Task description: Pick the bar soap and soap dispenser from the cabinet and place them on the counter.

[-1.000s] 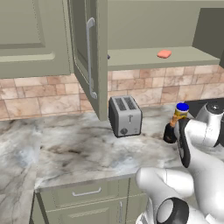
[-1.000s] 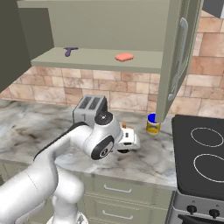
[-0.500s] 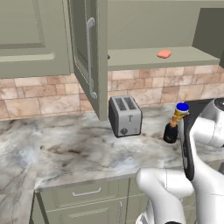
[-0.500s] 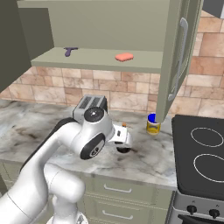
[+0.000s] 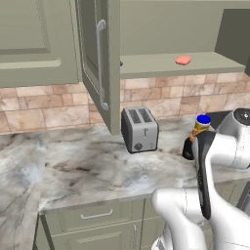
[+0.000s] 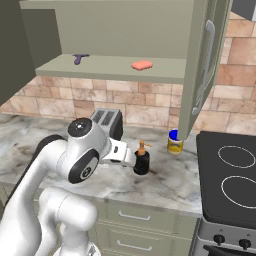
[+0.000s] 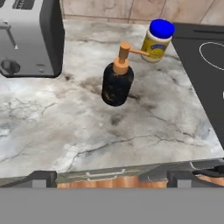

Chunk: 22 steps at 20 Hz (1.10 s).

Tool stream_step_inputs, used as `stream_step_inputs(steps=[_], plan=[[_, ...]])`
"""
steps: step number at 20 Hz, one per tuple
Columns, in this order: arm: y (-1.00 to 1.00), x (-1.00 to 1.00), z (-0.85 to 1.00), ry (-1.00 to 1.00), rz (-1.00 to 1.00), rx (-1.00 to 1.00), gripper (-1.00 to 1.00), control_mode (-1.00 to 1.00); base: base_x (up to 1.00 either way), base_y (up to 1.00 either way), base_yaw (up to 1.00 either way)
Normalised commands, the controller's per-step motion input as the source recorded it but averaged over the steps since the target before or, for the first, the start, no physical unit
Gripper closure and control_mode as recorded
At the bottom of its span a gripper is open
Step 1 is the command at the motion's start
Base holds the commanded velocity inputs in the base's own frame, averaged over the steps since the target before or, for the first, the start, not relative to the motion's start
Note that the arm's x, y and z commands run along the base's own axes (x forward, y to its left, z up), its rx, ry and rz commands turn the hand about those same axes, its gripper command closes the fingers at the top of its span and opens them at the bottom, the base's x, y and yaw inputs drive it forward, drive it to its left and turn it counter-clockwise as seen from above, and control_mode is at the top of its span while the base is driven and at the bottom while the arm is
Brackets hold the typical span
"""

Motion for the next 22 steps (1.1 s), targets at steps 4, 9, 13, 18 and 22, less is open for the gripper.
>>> stream_step_inputs(steps=[4, 9, 13, 18, 22], plan=[[0.30, -0.05, 0.42, -0.08, -0.05, 0.00, -1.00, -1.00, 0.00, 0.00, 0.00], [0.21, -0.05, 0.42, -0.04, -0.05, 0.00, -1.00, -1.00, 0.00, 0.00, 0.00], [0.14, -0.03, 0.46, -0.02, -0.04, 0.00, -1.00, -1.00, 0.00, 0.00, 0.00], [0.04, -0.04, 0.44, -0.01, -0.01, 0.00, -1.00, -1.00, 0.00, 0.00, 0.00], [-0.03, -0.02, 0.08, 0.00, 0.00, 0.14, -1.00, -1.00, 0.00, 0.00, 0.00]])
